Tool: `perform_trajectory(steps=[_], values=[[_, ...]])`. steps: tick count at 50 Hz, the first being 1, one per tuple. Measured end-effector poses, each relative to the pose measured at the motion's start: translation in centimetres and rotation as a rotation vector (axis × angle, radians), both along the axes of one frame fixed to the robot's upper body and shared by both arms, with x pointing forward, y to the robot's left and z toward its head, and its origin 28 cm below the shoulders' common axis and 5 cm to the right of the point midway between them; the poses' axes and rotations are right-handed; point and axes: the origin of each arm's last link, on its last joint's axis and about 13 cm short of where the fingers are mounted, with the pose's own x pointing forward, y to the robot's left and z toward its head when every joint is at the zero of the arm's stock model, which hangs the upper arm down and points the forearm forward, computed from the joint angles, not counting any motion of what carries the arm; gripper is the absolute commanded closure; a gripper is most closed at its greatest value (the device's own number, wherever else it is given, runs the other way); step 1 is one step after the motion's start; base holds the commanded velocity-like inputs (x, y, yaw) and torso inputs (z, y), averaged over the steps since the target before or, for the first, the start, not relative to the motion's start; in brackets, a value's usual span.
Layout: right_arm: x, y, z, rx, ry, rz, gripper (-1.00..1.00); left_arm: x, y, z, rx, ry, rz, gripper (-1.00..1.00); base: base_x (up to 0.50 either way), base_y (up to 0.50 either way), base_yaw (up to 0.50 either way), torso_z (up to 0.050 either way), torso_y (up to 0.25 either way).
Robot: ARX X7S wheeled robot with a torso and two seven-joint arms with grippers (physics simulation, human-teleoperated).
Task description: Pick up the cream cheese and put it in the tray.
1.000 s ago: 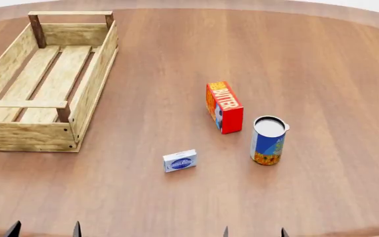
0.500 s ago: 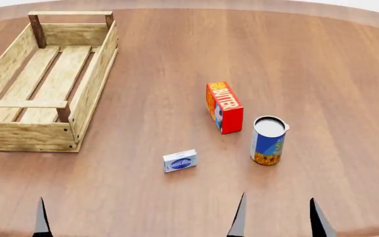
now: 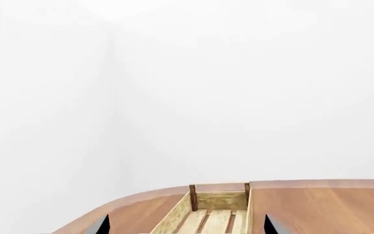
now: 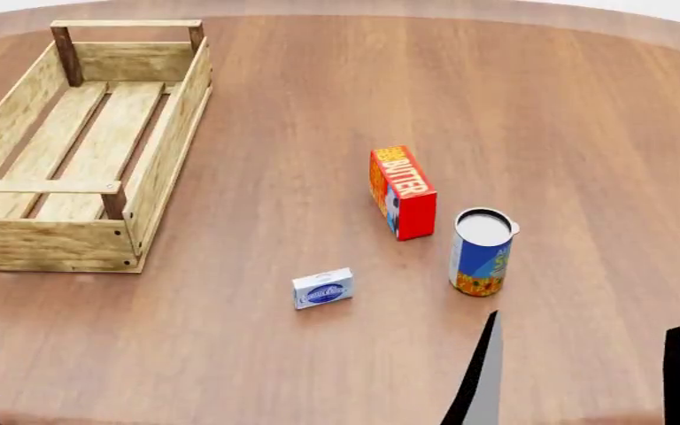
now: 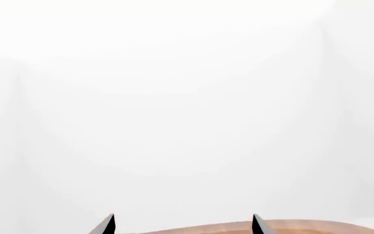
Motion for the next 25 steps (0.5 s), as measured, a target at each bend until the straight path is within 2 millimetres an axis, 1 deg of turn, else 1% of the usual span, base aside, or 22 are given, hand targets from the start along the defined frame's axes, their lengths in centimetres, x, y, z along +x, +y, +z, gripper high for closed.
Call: perform_trajectory(steps=[1,10,25], values=[[-0.1,0.0,0.1,-0.001,-0.006,0.001,-1.00,-0.2,0.0,0.2,0.001,-0.005,0.005,-1.00,0.00,0.00,0.00,0.000,0.000],[-0.5,0.1,0.2,-0.003,-0.006,0.004,-1.00,-1.1,0.2,1.0,0.009,-0.039,0.019,-1.00,0.00,0.00,0.00,0.050,0.000],[-0.6,0.1,0.2,-0.004,0.000,0.003,-1.00,-1.7,0.3,1.5,0.000,-0.060,0.026,-1.00,0.00,0.00,0.00,0.050,0.000]])
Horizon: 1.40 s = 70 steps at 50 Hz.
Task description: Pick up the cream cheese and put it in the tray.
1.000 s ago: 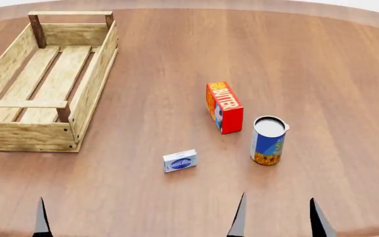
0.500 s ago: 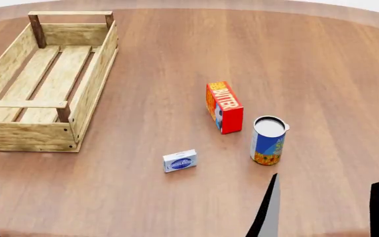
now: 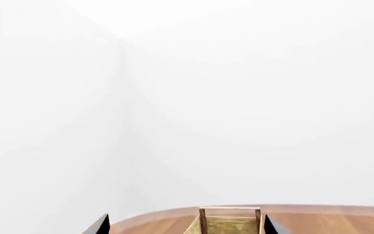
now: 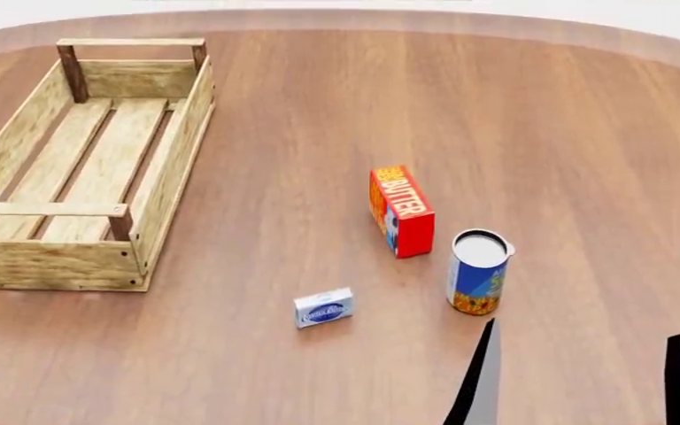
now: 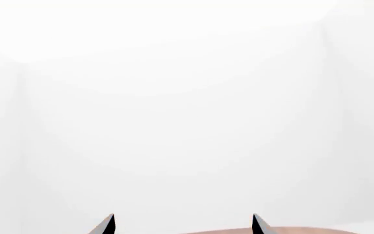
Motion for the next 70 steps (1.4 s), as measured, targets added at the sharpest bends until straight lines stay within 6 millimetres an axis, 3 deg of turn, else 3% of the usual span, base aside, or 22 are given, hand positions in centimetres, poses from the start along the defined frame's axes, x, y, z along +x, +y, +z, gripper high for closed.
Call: perform_trajectory(steps=[29,35,70], values=[[-0.6,-0.4,0.7,0.045,-0.008,0.001,-1.00,-0.5,0.2,0.4,0.000,-0.007,0.019,-1.00,0.00,0.00,0.00,0.050,0.000],[-0.8,-0.4,0.8,0.057,-0.011,0.002,-1.00,-0.4,0.3,0.4,-0.004,-0.002,0.034,-1.00,0.00,0.05,0.00,0.003,0.000],[-1.2,-0.5,1.2,0.088,-0.023,0.005,-1.00,-0.5,0.3,0.5,-0.008,-0.014,0.039,-1.00,0.00,0.50,0.00,0.000,0.000]])
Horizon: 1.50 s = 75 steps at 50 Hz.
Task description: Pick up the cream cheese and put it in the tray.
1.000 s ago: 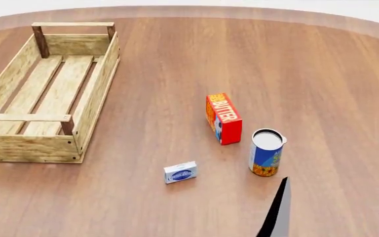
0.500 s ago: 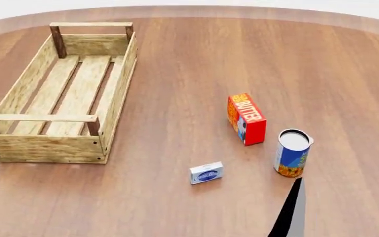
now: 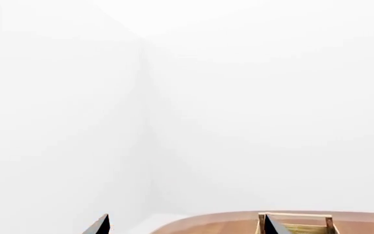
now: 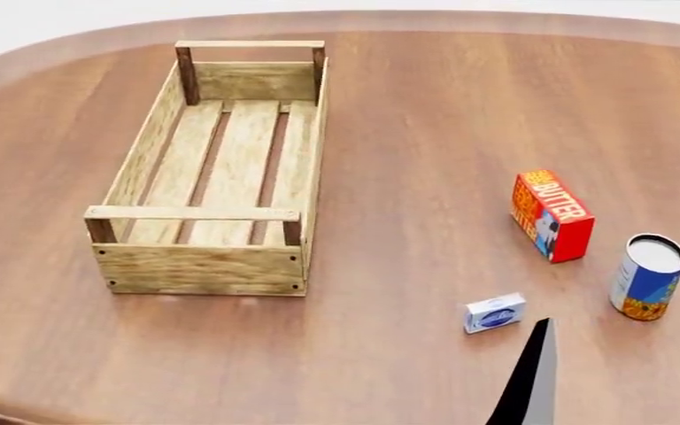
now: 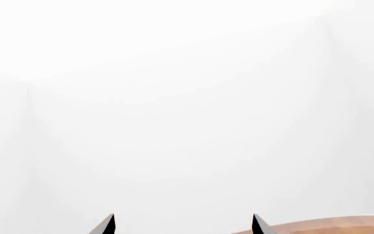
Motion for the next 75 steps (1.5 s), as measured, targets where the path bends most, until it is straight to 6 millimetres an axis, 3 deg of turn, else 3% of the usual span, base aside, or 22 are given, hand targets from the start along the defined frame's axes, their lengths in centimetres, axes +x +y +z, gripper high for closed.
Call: perform_trajectory(steps=[12,28,75], values=[[-0.03,0.01,0.06,0.002,-0.002,0.001,-1.00,-0.01,0.02,0.02,-0.002,-0.003,-0.002,-1.00,0.00,0.48,0.00,0.000,0.000],[0.00,-0.09,0.27,0.040,0.017,-0.003,-1.00,-0.03,0.04,0.04,-0.005,-0.008,-0.002,-1.00,0.03,0.00,0.00,0.000,0.000],[-0.07,-0.20,0.44,0.069,0.030,-0.009,-1.00,-0.03,-0.04,0.07,-0.005,-0.014,-0.013,-1.00,0.50,0.00,0.00,0.000,0.000]])
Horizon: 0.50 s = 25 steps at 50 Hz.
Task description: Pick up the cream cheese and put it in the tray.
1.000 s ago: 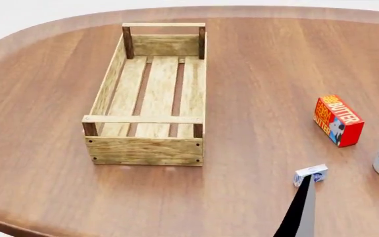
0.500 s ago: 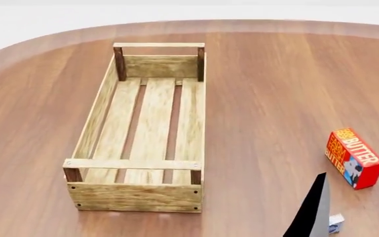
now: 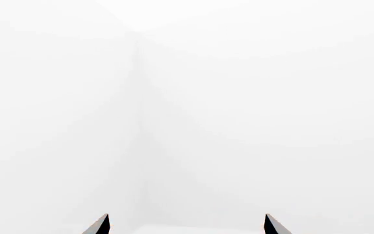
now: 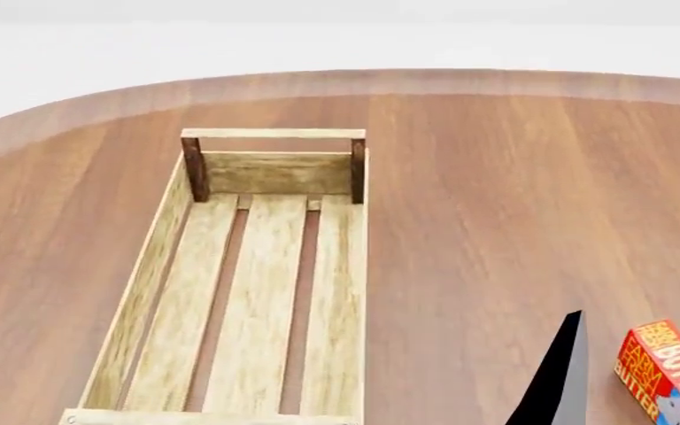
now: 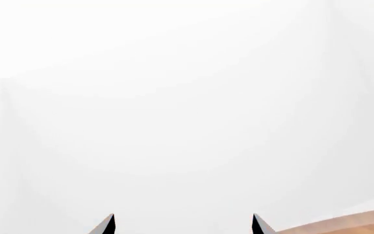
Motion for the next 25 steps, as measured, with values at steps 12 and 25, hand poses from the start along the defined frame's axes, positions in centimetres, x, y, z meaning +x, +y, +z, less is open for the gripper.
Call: perform_trajectory(steps=[12,25], values=[[0.03,0.01,0.00,-0.004,0.003,-0.003,-1.00,0.00,0.01,0.00,0.000,0.000,-0.001,-1.00,0.43,0.00,0.00,0.000,0.002],[0.14,0.03,-0.01,-0.005,0.019,-0.011,-1.00,0.07,-0.02,-0.03,0.006,0.008,0.000,-1.00,0.00,0.00,0.00,0.000,-0.029]])
